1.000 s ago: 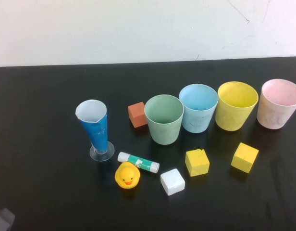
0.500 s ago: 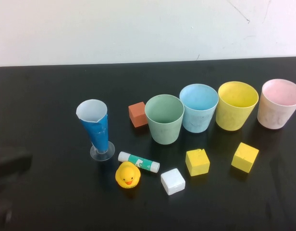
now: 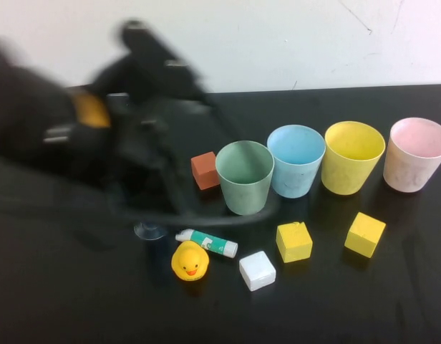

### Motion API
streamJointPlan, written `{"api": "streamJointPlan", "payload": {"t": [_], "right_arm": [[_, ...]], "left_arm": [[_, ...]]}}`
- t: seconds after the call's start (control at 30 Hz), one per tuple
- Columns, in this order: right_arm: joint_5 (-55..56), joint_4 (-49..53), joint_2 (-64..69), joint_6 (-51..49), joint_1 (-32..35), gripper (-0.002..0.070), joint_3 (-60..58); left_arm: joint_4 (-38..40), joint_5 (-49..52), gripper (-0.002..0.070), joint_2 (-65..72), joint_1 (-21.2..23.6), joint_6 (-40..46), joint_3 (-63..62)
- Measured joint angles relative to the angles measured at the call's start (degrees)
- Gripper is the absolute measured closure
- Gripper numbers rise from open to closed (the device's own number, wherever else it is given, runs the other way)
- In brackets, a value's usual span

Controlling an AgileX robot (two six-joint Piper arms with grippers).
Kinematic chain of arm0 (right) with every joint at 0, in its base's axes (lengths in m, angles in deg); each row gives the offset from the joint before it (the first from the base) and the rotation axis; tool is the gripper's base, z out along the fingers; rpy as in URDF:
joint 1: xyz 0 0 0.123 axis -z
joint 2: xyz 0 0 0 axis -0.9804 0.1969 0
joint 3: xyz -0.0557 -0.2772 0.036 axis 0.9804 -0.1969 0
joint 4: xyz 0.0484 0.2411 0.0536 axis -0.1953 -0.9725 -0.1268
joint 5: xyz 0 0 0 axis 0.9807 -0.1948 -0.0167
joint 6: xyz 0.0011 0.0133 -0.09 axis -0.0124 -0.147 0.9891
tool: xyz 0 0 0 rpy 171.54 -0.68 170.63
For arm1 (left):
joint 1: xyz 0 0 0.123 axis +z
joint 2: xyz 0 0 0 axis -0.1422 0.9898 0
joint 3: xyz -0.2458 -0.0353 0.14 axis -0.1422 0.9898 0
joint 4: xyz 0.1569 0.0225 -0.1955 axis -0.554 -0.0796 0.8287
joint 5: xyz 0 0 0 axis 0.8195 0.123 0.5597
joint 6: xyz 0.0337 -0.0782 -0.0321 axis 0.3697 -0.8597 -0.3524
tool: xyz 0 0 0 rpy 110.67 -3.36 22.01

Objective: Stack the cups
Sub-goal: Pick up the green cup

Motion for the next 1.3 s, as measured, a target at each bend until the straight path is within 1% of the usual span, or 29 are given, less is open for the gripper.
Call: {"api": "streamJointPlan", "payload": {"t": [0.1,0.17,0.23,0.33,0.47,0.53,0.57,0.63,0.7,0.87,1.0,1.13,1.17,1.23,1.27,1.3], "right_arm": [[0.00,0.00,0.00,0.00,0.00,0.0679,0.00],[-0.14,0.00,0.00,0.00,0.00,0.0679,0.00],[-0.14,0.00,0.00,0.00,0.00,0.0679,0.00],[-0.26,0.00,0.00,0.09,0.00,0.0679,0.00],[-0.26,0.00,0.00,0.44,0.00,0.0679,0.00],[-0.26,0.00,0.00,0.70,0.00,0.0679,0.00],[-0.26,0.00,0.00,0.82,0.00,0.0679,0.00],[-0.26,0.00,0.00,0.96,0.00,0.0679,0.00],[-0.26,0.00,0.00,1.20,0.00,0.0679,0.00],[-0.26,0.00,0.00,1.39,0.00,0.0679,0.00],[-0.11,0.00,0.00,2.15,0.00,0.0679,0.00],[-0.04,0.00,0.00,2.42,0.00,0.0679,0.00],[-0.04,0.00,0.00,2.51,0.00,0.0679,0.00],[-0.04,0.00,0.00,2.51,0.00,0.0679,0.00],[-0.04,0.00,0.00,2.54,0.00,0.0679,0.00],[-0.04,0.00,0.00,2.66,0.00,0.0679,0.00]], "left_arm": [[-3.85,1.01,0.0676,6.66,-3.35,-4.37,-5.95],[-3.97,2.92,0.0671,10.80,-4.18,-6.19,-10.18],[-3.97,5.01,0.0649,14.76,-4.18,-7.77,-14.64],[-4.46,8.26,0.0577,20.59,-4.18,-9.78,-21.79],[-3.66,11.35,0.0419,27.68,-2.89,-11.65,-29.17],[-3.52,12.82,0.0337,30.62,-1.38,-12.97,-32.12],[-3.06,13.74,0.0307,31.98,-0.45,-13.25,-33.27],[-2.35,14.40,0.0274,34.11,1.41,-13.61,-34.64],[-1.02,14.40,0.0260,35.96,3.61,-13.70,-35.05],[-0.59,13.93,0.0254,38.85,6.14,-15.04,-35.26],[-0.41,13.23,0.0251,40.45,6.36,-15.17,-35.26],[2.97,11.62,0.0261,41.87,6.36,-15.19,-35.26],[3.31,11.37,0.0277,42.10,6.36,-14.90,-35.26],[3.41,11.10,0.0335,42.83,6.36,-14.06,-35.26],[3.41,11.10,0.0389,43.09,6.36,-13.22,-35.26],[3.41,11.34,0.0459,43.19,6.39,-12.40,-35.26]]}}
